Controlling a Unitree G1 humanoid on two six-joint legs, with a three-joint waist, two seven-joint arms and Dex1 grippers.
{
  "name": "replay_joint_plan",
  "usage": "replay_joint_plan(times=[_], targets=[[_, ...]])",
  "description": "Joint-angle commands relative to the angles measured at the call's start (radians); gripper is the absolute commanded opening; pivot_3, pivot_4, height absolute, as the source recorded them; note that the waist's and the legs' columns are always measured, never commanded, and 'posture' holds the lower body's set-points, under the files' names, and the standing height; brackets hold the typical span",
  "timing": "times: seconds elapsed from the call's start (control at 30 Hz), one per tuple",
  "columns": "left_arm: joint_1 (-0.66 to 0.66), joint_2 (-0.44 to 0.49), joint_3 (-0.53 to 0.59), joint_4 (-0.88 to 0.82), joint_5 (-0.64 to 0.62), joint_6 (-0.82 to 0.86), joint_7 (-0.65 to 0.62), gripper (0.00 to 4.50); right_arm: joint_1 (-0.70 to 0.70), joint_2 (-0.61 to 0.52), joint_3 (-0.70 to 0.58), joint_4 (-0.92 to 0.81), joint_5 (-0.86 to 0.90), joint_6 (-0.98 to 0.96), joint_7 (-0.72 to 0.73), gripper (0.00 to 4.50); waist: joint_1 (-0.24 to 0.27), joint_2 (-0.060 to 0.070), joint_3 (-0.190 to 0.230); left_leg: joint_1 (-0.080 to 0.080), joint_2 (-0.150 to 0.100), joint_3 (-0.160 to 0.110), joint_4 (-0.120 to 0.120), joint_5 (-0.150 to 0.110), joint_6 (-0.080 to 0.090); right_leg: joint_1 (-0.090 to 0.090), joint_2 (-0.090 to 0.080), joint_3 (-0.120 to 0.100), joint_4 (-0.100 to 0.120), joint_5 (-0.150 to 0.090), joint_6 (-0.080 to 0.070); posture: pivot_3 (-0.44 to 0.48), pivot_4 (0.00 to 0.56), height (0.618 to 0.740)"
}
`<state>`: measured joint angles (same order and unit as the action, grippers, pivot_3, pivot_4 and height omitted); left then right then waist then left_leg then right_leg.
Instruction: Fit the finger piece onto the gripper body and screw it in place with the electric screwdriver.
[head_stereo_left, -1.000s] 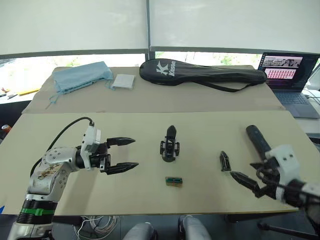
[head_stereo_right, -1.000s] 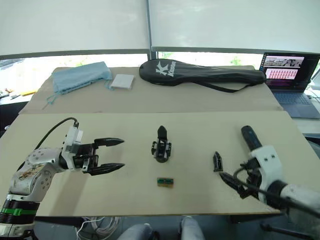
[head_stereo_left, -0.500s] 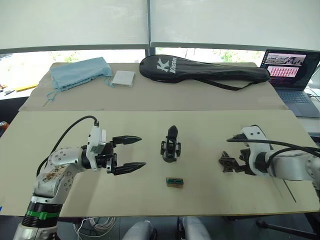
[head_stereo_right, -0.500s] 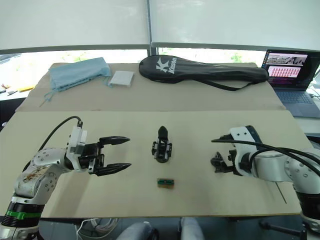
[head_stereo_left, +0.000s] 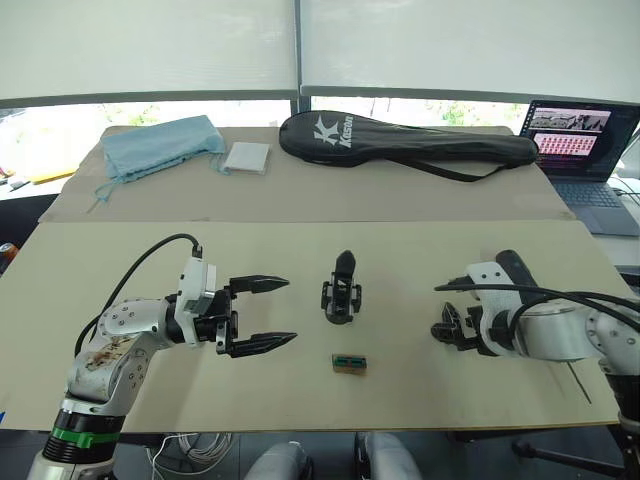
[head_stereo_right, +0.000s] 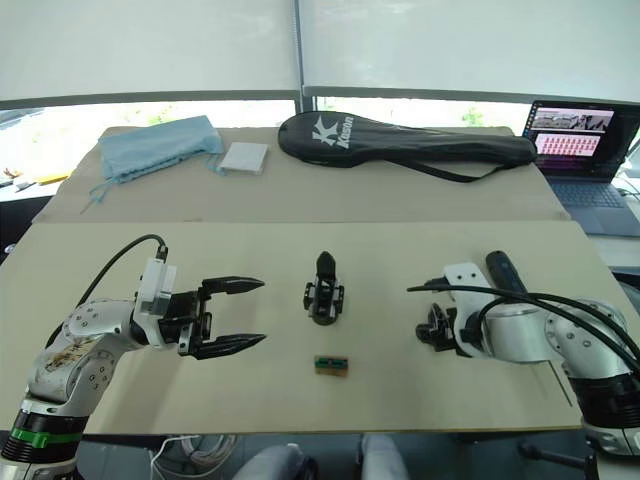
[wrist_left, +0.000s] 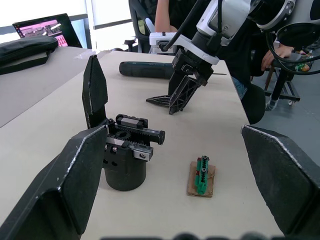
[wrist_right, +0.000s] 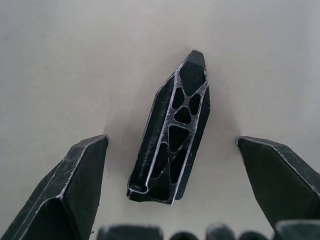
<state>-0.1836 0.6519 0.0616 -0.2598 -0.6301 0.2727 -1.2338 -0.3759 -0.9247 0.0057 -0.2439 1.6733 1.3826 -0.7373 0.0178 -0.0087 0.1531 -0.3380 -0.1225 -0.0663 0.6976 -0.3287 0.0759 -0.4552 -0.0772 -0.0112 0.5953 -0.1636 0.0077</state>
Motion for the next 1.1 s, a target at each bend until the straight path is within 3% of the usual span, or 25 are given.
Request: replay_joint_plan(times=[0.03, 0.2, 0.3, 0.5, 0.73, 0.97, 1.1], targets=[[0.002, 0.003, 0.008, -0.035, -0.021, 0.005, 0.002, 4.50, 0.036, -0.022, 0.053, 0.002, 0.107, -0.037, -0.038, 3.67, -0.001, 0.000, 0.000, 0.000, 0.000, 0.000, 0.000, 0.000, 0.000, 0.000, 0.000, 0.000, 0.000, 0.000, 0.000, 0.000, 0.150, 0.740], [0.005, 0.005, 0.013, -0.035, -0.019, 0.005, 0.004, 4.50, 0.054, -0.071, 0.102, -0.024, 0.179, -0.091, -0.063, 1.91, -0.005, 0.000, -0.001, 0.001, 0.001, 0.000, 0.000, 0.000, 0.000, 0.000, 0.001, 0.000, 0.000, 0.000, 0.000, 0.000, 0.150, 0.740], [0.004, 0.003, 0.015, -0.033, -0.018, 0.005, 0.009, 4.50, 0.050, -0.098, 0.120, -0.049, 0.183, -0.109, -0.051, 1.11, -0.005, -0.001, -0.001, 0.001, 0.001, 0.000, 0.000, 0.000, 0.000, 0.000, 0.001, 0.000, 0.000, 0.000, 0.000, 0.000, 0.150, 0.740], [-0.021, -0.030, 0.044, -0.037, -0.072, 0.071, 0.099, 4.50, 0.021, -0.105, 0.037, -0.193, -0.085, -0.170, 0.203, 1.11, -0.006, 0.000, -0.001, 0.000, 0.001, 0.000, 0.000, 0.000, 0.000, 0.000, 0.001, 0.000, 0.000, 0.000, 0.000, 0.000, 0.150, 0.740], [-0.111, -0.150, 0.111, -0.057, -0.264, 0.279, 0.394, 4.50, 0.038, -0.163, -0.020, -0.470, -0.719, -0.551, 0.577, 1.11, -0.001, 0.000, 0.000, -0.001, 0.000, 0.000, 0.001, 0.000, 0.000, -0.001, 0.001, -0.003, 0.001, 0.000, 0.001, 0.000, 0.150, 0.740], [-0.238, -0.365, 0.119, -0.068, -0.374, 0.322, 0.669, 4.50, -0.103, -0.058, 0.089, -0.514, -1.065, -0.720, 0.745, 1.11, -0.004, -0.001, 0.000, 0.000, -0.001, 0.002, 0.004, 0.001, -0.002, -0.001, 0.001, -0.004, 0.003, 0.001, 0.001, 0.000, 0.150, 0.740], [-0.270, -0.451, 0.079, -0.062, -0.348, 0.290, 0.708, 4.50, -0.191, 0.027, 0.182, -0.515, -1.175, -0.716, 0.817, 1.11, -0.007, -0.001, 0.000, 0.001, 0.000, 0.002, 0.004, 0.001, -0.003, -0.001, 0.001, -0.001, 0.003, 0.001, 0.001, 0.000, 0.150, 0.740]])
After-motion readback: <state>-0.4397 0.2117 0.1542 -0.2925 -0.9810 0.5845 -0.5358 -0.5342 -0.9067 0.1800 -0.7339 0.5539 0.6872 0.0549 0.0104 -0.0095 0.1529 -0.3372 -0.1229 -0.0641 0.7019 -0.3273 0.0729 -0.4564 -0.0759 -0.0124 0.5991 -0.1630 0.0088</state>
